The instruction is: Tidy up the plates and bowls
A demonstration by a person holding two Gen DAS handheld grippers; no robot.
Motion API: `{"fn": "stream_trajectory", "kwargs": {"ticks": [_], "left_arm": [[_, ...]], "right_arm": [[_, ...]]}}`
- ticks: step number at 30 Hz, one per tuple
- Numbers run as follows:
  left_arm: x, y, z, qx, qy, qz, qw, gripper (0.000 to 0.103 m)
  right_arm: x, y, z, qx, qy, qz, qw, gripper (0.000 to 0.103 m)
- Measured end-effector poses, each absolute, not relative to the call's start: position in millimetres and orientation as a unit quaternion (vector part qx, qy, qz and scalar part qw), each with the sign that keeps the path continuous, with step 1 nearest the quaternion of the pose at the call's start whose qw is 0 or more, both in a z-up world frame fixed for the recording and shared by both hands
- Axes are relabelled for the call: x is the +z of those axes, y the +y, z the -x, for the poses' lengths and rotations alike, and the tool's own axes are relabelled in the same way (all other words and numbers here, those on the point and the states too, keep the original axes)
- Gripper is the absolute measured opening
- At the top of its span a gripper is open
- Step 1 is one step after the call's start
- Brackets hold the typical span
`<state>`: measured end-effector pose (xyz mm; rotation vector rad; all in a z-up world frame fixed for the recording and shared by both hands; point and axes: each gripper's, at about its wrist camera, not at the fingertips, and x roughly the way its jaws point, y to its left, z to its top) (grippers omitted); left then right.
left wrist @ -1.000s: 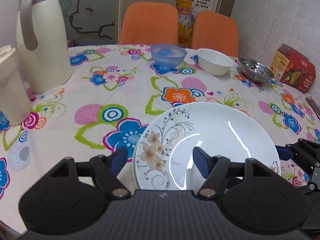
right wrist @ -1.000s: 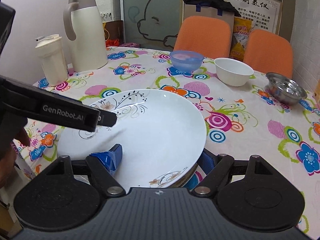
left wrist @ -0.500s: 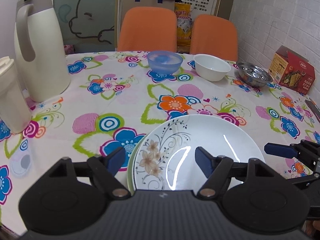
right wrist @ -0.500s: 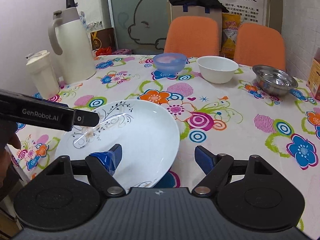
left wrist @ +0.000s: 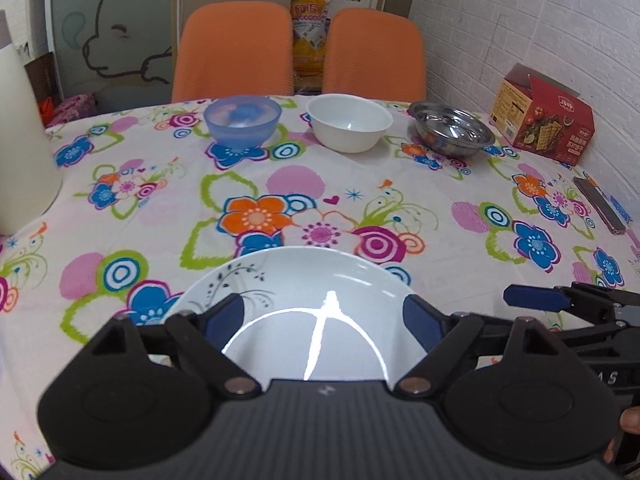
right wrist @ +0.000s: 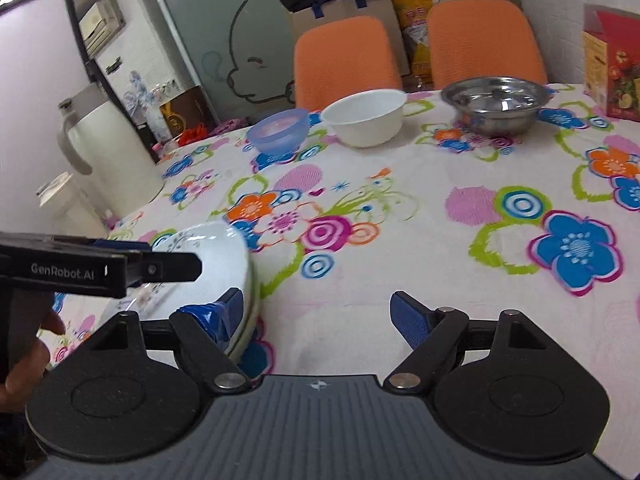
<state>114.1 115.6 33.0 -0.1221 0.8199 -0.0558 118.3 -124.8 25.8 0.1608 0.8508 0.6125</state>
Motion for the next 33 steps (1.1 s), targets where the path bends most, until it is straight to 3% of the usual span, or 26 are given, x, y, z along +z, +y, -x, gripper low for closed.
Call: {"fn": "stream_trajectory", "kwargs": {"ticks": [9,11,19,33], "left_arm": [[25.1,79.5,-167.5,-0.053,0.427,0.046,0.901,0.087],[24.6,75.9,-170.6,-0.052,0.428,0.039,0.902,0.091],[31.8,89.3,-173.4,-0.035,0.433,0.048,0.900,0.091],[36.2,97.5,-172.8,-0.044,0.428,0.078,0.899,0.091]], "right_arm": [[37.1,-198.0,-233.3,0.173,0.372,-0.048,0.911,0.067],[34.5,-205.7,-277.1,0.143,0.383,-0.032,0.912,0.067],[2.0,-192.5,-398.1,0.114,0.467,0.033,0.876,0.067],[-19.9,-171.2,-413.0,0.124,0.543,0.088,0.825,0.067]]}}
